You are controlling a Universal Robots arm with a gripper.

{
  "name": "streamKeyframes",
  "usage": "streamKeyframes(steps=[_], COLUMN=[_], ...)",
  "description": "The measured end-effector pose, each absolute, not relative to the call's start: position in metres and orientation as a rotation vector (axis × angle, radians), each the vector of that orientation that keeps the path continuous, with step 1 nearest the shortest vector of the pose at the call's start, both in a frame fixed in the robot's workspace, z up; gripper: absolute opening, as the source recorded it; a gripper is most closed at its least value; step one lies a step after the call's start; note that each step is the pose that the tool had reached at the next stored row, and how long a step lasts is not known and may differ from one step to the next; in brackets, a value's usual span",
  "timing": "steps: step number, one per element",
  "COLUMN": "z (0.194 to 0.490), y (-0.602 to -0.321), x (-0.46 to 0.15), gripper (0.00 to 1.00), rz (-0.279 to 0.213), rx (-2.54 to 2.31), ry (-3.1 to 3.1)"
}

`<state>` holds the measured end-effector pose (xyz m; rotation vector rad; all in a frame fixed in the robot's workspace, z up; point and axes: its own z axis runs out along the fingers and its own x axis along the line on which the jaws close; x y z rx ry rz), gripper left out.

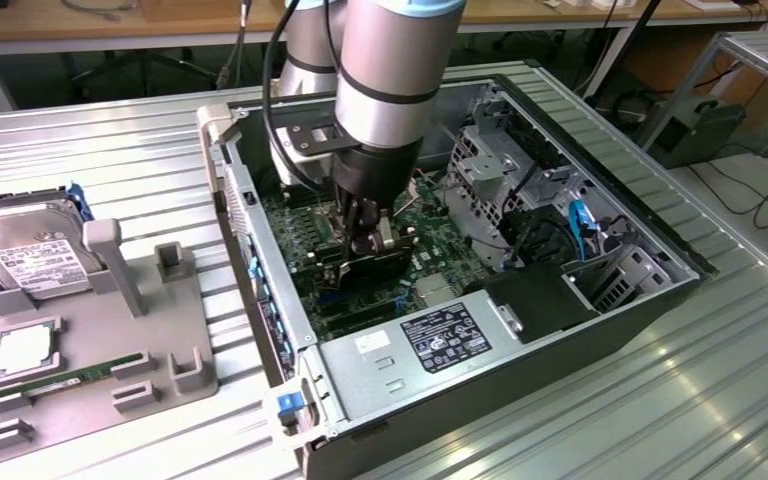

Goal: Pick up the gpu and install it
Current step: 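Press down on the gpu until it lock into place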

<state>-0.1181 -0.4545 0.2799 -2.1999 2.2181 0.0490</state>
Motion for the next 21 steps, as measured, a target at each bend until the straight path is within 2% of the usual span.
streamKeyframes(steps=[15, 21], z=[0.270, 0.297], y=[-0.454, -0.454], x=[-0.119, -0.119], gripper=[0.11, 0.11], rz=[0.047, 0.047], rx=[-2.199, -2.199], ry=[2.218, 2.217])
